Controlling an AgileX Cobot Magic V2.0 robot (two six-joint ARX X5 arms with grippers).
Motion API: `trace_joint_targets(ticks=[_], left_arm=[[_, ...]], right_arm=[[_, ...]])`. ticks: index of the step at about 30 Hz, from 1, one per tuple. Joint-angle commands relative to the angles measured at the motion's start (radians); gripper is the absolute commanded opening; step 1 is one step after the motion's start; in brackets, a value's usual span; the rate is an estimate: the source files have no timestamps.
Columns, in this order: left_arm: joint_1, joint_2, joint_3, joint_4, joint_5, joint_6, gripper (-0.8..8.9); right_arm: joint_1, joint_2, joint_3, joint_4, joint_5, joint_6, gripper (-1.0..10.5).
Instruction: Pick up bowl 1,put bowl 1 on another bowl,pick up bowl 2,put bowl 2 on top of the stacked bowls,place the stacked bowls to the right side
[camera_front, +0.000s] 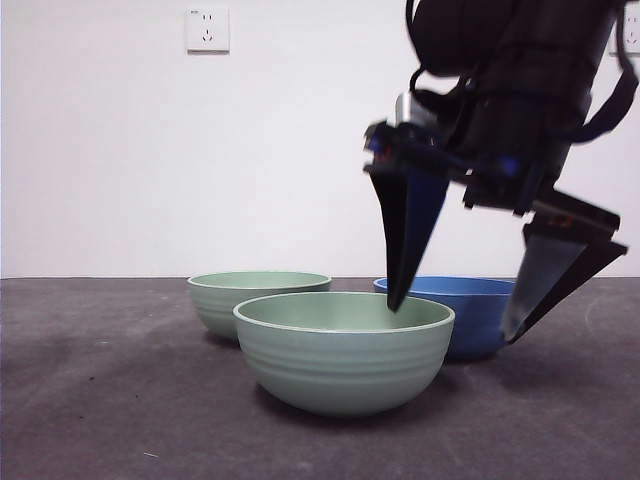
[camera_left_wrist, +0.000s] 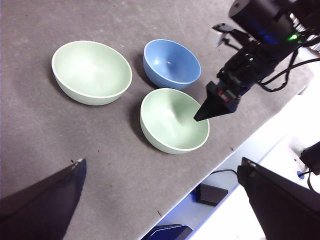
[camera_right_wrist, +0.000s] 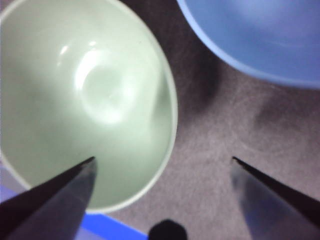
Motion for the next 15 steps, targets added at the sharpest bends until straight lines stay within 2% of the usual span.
trace_joint_targets(ticks=[1,5,14,15], left_arm=[[-0.004,-0.002,0.001,0.004,0.002,-0.003,7.05],[-0.004,-0.002,0.001,0.004,0.002,-0.003,7.05],[-0.004,-0.002,0.001,0.004,0.003,-0.003,7.04],[-0.004,-0.002,0.001,0.004,0.003,-0.003,7.04]], right_arm=[[0.013,0.021,0.002,0.031,0.004,0.013,2.8],[0.024,0.026,0.002,0.072,0.004,0.013,1.0],[0.027,0.026,0.002,0.078,0.03,0.013,0.5],[0.027,0.026,0.002,0.078,0.03,0.012,0.2]])
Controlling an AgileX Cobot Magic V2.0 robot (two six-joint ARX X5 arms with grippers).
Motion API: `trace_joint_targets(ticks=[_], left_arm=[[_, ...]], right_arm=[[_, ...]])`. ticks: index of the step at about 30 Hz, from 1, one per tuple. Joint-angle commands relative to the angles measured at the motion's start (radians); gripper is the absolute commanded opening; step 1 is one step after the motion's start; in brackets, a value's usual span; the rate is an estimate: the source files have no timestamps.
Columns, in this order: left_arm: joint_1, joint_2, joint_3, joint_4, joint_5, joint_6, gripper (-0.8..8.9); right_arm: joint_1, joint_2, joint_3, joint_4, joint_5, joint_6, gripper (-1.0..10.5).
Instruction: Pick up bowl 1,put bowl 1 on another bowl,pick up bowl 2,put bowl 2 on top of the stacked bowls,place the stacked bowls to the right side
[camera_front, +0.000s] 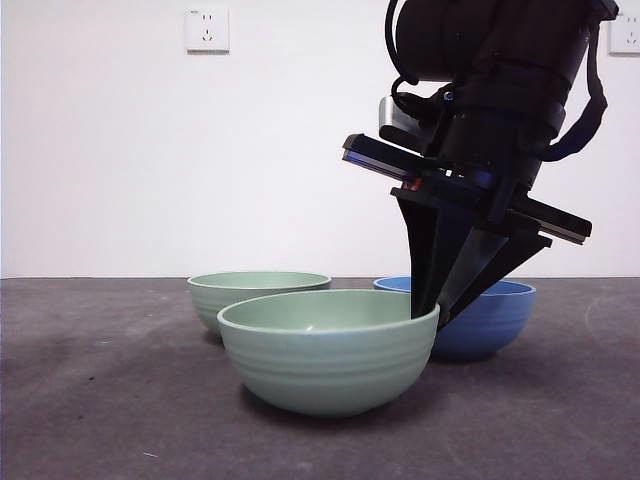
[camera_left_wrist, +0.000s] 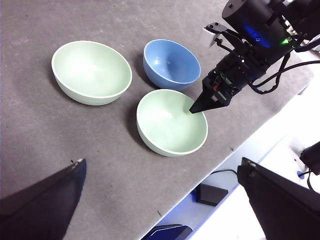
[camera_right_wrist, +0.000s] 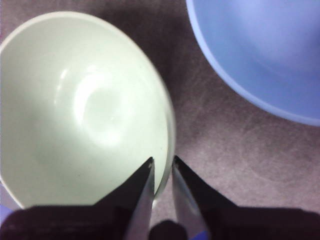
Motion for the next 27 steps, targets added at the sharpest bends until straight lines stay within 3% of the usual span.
trace_joint_targets(ticks=[1,9,16,23,27], left_arm=[[-0.004,-0.002,0.001,0.004,0.003,-0.003,7.04],[-0.004,-0.002,0.001,0.004,0.003,-0.003,7.04],[-0.004,-0.002,0.001,0.006,0.002,-0.002,7.04],[-0.004,-0.002,0.001,0.009,0.002,-0.002,7.04],[-0.004,-0.002,0.001,0.008,0.002,-0.003,7.04]], right_arm=[[0.002,0.008,0.002,0.002,0.003,0.002,-0.2],[0.009,-0.002,0.002,0.014,-0.005,-0.005,-0.2],[0.029,-0.142,0.023,0.012,-0.004,-0.006,-0.2],[-0.041,-0.204,0.175,-0.073,0.109,-0.111,-0.2],[-0.125,-0.172,0.242,-0.074,0.109,-0.16,-0.2]])
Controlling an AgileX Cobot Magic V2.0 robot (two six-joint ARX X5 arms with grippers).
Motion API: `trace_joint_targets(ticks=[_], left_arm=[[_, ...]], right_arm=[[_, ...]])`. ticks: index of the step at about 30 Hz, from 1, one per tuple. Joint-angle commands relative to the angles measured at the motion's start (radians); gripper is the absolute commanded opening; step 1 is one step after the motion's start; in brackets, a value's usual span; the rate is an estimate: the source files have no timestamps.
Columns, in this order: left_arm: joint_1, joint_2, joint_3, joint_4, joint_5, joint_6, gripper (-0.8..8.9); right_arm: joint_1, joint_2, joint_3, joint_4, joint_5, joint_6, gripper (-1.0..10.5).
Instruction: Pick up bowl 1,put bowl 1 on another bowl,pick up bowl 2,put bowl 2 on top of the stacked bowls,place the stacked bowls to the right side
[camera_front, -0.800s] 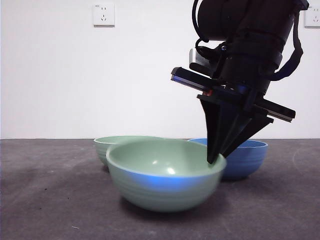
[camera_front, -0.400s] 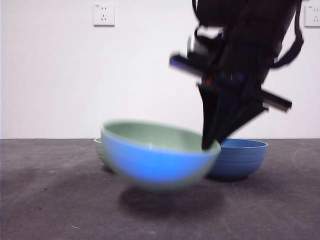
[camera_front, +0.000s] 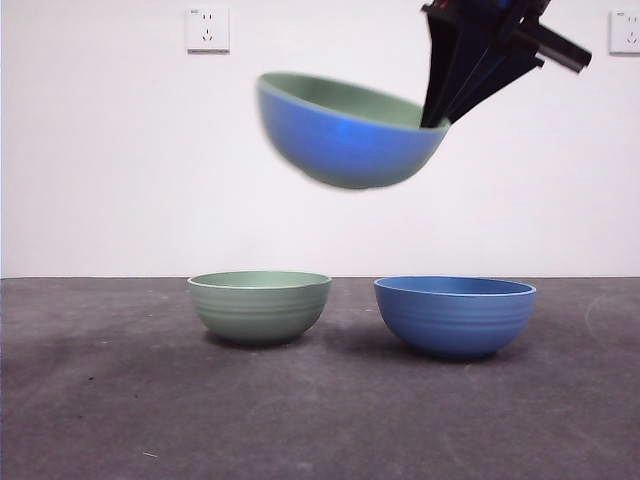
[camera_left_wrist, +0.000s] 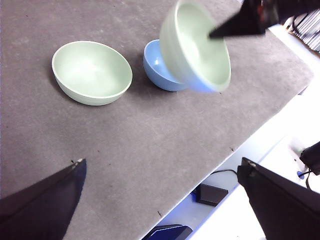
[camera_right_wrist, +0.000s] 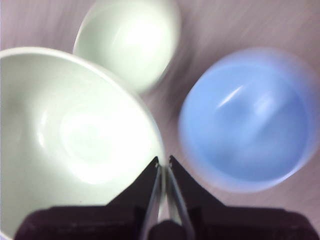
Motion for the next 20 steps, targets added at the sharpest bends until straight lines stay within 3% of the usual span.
trace_joint_targets(ticks=[1,9,20], left_arm=[[-0.004,-0.002,0.001,0.007,0.002,-0.003,7.04],[-0.004,-0.002,0.001,0.007,0.002,-0.003,7.04],[-0.004,0.001,0.001,0.002,0.001,-0.003,7.04]], right_arm=[[-0.06,0.037,0.025,0.003,0.003,-0.056,-0.2],[-0.198,0.187,0.029,0.004,0.002,-0.121,-0.2],[-0.245,0.34,0.029,0.045,0.024,-0.155,-0.2]])
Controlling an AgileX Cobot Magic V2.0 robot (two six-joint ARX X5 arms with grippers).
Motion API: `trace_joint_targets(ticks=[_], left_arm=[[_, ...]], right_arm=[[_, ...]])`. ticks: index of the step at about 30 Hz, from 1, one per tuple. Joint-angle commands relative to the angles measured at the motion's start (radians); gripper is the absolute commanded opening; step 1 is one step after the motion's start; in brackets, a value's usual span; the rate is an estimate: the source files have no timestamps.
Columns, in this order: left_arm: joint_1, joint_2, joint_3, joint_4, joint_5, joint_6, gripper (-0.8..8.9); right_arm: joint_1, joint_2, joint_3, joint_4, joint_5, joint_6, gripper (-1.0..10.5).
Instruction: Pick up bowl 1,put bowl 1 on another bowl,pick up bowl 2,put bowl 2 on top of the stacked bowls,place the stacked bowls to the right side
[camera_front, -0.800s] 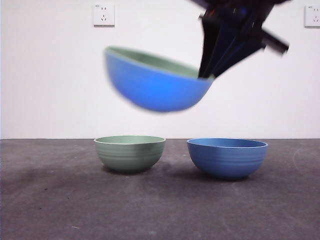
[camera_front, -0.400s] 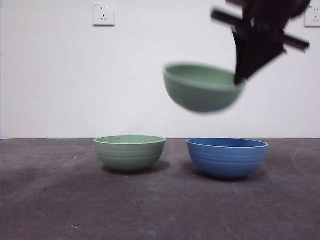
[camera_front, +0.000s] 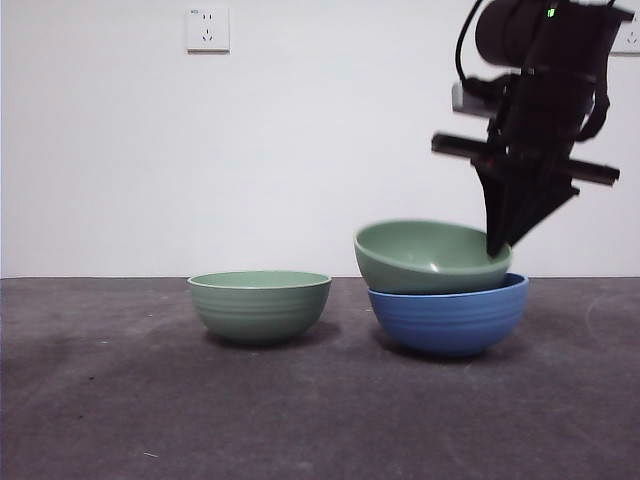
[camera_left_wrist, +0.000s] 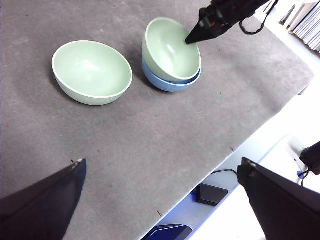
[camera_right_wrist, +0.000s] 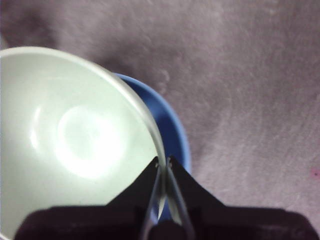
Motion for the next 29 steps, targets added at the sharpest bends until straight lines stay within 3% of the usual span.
trace_joint_targets(ticks=[1,8,13,15,23,29], left_arm=[[-0.004,0.001,0.001,0.002,0.001,-0.003,7.04],[-0.004,0.013,0.001,0.001,0.001,-0.003,7.0],[-0.004,0.022,0.001,0.005,0.0,-0.003,7.0],[-0.004,0.03,0.001,0.005,0.0,-0.003,7.0],[-0.005,0.079,0.001,0.04,-0.008,-0.003,7.0],[-0.037,0.173,0.001,0.132,-0.079,-0.07,7.0]], right_arm=[[-0.002,0.029,-0.005,0.002,0.016,-0.021,-0.2],[-0.002,0.034,-0.005,-0.011,0.019,-0.042,0.0],[-0.002,0.032,-0.005,-0.045,0.018,-0.042,2.3],[0.0,0.027,-0.005,-0.048,0.011,-0.041,2.6],[0.003,-0.043,0.01,-0.056,0.012,-0.042,2.6],[0.002,-0.174,0.029,-0.123,0.016,-0.042,2.6]])
